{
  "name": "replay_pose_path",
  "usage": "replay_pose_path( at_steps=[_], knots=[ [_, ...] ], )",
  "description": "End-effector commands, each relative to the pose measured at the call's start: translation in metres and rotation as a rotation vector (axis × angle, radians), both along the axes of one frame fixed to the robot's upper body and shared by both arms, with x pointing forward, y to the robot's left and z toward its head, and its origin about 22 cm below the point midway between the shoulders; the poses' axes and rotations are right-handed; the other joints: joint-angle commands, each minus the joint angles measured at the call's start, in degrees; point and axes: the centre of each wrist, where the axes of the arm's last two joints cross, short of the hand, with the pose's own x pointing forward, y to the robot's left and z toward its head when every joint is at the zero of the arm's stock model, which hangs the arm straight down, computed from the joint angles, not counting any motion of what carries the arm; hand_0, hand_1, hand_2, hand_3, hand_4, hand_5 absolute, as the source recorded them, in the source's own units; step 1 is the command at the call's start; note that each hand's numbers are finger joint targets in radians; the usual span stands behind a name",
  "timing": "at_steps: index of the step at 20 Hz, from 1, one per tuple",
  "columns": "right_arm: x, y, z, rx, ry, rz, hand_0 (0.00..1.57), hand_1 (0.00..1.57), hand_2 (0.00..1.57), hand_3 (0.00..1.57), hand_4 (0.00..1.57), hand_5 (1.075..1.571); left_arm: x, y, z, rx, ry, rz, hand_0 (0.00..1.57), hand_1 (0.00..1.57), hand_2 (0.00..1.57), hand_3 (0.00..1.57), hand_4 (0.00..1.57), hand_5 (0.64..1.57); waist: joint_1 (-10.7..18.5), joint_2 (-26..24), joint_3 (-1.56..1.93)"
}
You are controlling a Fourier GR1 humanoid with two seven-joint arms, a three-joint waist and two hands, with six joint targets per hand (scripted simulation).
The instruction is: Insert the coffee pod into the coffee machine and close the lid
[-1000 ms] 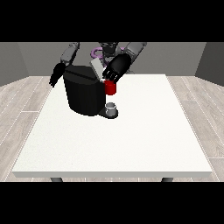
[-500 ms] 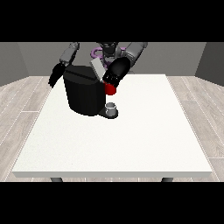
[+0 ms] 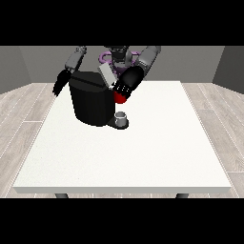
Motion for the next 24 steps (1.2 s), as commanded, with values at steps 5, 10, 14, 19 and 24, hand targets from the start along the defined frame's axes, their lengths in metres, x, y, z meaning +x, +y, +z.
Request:
replay_pose_path(
  at_steps=[5,10,14,19,24],
  knots=[
    [0.014,-0.012,0.015,-0.019,-0.030,-0.027,0.00,0.00,0.00,0.00,0.00,1.571,-0.002,-0.011,0.029,-0.017,-0.080,-0.043,1.24,1.24,1.20,0.97,0.00,1.571,0.84,1.56,-0.02],
    [0.004,0.009,0.012,-0.026,-0.017,0.010,0.00,0.00,0.00,0.00,0.22,1.571,-0.002,0.008,0.017,-0.019,-0.122,-0.011,1.25,1.25,1.22,0.94,0.00,1.571,-1.37,2.60,-0.06],
    [0.004,0.026,0.028,-0.027,-0.062,0.020,0.00,0.00,0.00,0.00,0.16,1.571,-0.006,0.026,0.030,0.053,-0.168,-0.004,1.04,1.04,1.05,0.74,0.00,1.571,-1.73,3.54,-0.07],
    [0.012,0.010,0.037,-0.046,-0.096,0.013,0.00,0.00,0.00,0.00,0.20,1.571,-0.009,0.028,0.039,0.093,-0.244,0.007,0.51,0.51,0.78,0.60,0.00,1.571,-1.39,6.25,-0.05],
    [-0.003,0.037,0.017,-0.021,-0.035,0.013,0.00,0.00,0.00,0.00,0.00,1.571,-0.002,0.021,0.008,0.110,-0.175,0.051,0.00,0.00,0.59,0.46,0.00,1.571,-2.40,2.52,-0.06]
  ],
)
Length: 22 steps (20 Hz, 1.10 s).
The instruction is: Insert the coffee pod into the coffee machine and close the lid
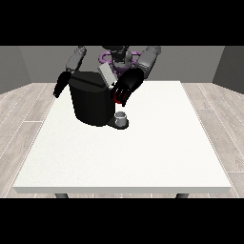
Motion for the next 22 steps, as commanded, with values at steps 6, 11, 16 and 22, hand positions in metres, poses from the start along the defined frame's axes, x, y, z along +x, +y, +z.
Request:
replay_pose_path(
  at_steps=[6,11,16,22],
  knots=[
    [0.008,-0.015,0.003,0.027,0.015,-0.035,0.00,0.00,0.00,0.00,0.14,1.571,0.001,-0.003,-0.008,0.011,-0.015,-0.026,0.00,0.00,0.43,0.33,0.00,1.571,2.58,-0.44,-0.09],
    [-0.015,-0.025,-0.051,0.060,0.145,-0.056,0.00,0.00,0.00,0.00,0.00,1.571,0.006,-0.016,-0.054,-0.017,0.148,-0.015,0.00,0.00,0.00,0.15,0.00,1.571,5.93,-9.22,-0.06],
    [-0.036,-0.033,-0.089,0.063,0.243,-0.104,0.00,0.00,0.00,0.00,0.00,1.571,0.004,-0.032,-0.109,-0.037,0.279,-0.061,0.00,0.00,0.00,0.00,0.00,1.571,9.93,-15.92,-0.08],
    [-0.059,-0.057,-0.110,0.079,0.296,-0.153,0.00,0.00,0.00,0.00,0.00,1.571,-0.008,-0.035,-0.186,-0.581,0.374,-0.161,0.00,0.00,0.00,0.00,0.20,1.571,15.20,-24.39,-0.28]
  ],
)
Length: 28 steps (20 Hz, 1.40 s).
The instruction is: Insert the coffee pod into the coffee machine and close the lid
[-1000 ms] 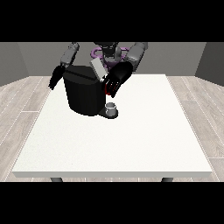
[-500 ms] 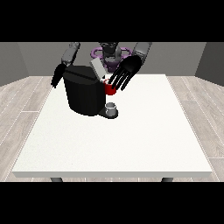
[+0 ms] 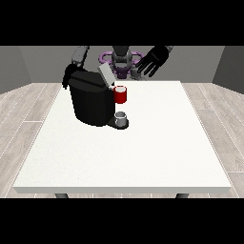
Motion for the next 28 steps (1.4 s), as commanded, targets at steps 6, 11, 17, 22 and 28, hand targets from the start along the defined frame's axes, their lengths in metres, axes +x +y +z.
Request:
replay_pose_path(
  at_steps=[6,11,17,22,28],
  knots=[
    [-0.023,-0.016,-0.016,0.070,0.034,-0.034,0.00,0.00,0.00,0.00,0.00,1.571,-0.059,-0.018,-0.170,-0.732,0.300,0.087,0.00,0.00,0.00,0.00,0.07,1.571,9.54,-14.16,-0.12],
    [-0.022,0.000,-0.006,0.107,0.047,0.082,0.00,0.00,0.00,0.00,0.00,1.571,-0.098,-0.023,-0.224,-0.756,0.484,0.118,0.00,0.00,0.00,0.00,0.39,1.571,13.04,-20.95,0.01],
    [-0.009,-0.025,0.028,0.010,0.004,0.190,0.00,0.00,0.00,0.00,0.11,1.571,-0.107,-0.020,-0.226,-0.771,0.525,0.148,0.00,0.00,0.00,0.00,0.42,1.571,14.27,-21.60,0.05],
    [0.018,-0.056,0.053,0.020,-0.027,0.064,0.00,0.00,0.00,0.00,0.00,1.571,-0.104,-0.022,-0.207,-0.822,0.504,0.065,0.00,0.00,0.00,0.00,0.37,1.571,19.72,-18.96,0.07],
    [0.047,-0.060,0.081,0.082,-0.024,0.104,0.00,0.00,0.00,0.00,0.00,1.571,-0.104,-0.030,-0.189,-0.831,0.418,0.047,0.00,0.00,0.00,0.00,0.40,1.571,19.96,-13.55,0.06]
  ],
)
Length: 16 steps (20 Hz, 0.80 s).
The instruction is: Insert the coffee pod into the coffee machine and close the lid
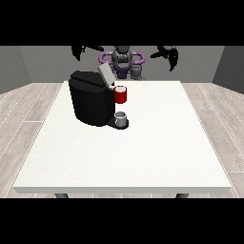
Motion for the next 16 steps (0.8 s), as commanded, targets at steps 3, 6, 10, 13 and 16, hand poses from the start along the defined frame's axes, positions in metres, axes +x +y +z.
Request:
replay_pose_path(
  at_steps=[3,6,10,13,16],
  knots=[
    [0.014,-0.016,0.008,0.127,0.024,-0.022,0.00,0.00,0.00,0.00,0.19,1.571,-0.008,0.009,0.012,-0.012,-0.043,-0.009,0.00,0.00,0.00,0.00,0.37,1.571,2.30,3.02,0.01],
    [0.024,-0.014,0.007,0.140,0.046,-0.053,0.00,0.00,0.00,0.00,0.10,1.571,-0.009,-0.008,0.026,-0.025,-0.059,-0.036,0.00,0.00,0.00,0.00,0.36,1.571,3.49,4.28,0.01],
    [0.028,-0.001,0.003,0.155,0.043,-0.014,0.00,0.00,0.00,0.00,0.07,1.571,-0.018,0.008,0.038,-0.001,-0.090,0.000,0.00,0.00,0.00,0.00,0.34,1.571,2.11,6.44,0.00],
    [0.035,0.014,0.007,0.121,0.055,0.024,0.00,0.00,0.00,0.00,0.00,1.571,-0.036,0.014,0.031,-0.002,-0.091,0.032,0.00,0.00,0.00,0.00,0.26,1.571,1.33,7.04,-0.01],
    [0.049,0.037,0.027,0.124,0.032,0.075,0.00,0.00,0.00,0.00,0.00,1.571,-0.042,0.010,0.033,0.000,-0.150,0.074,0.00,0.00,0.00,0.00,0.37,1.571,-0.31,9.21,-0.02]
  ],
)
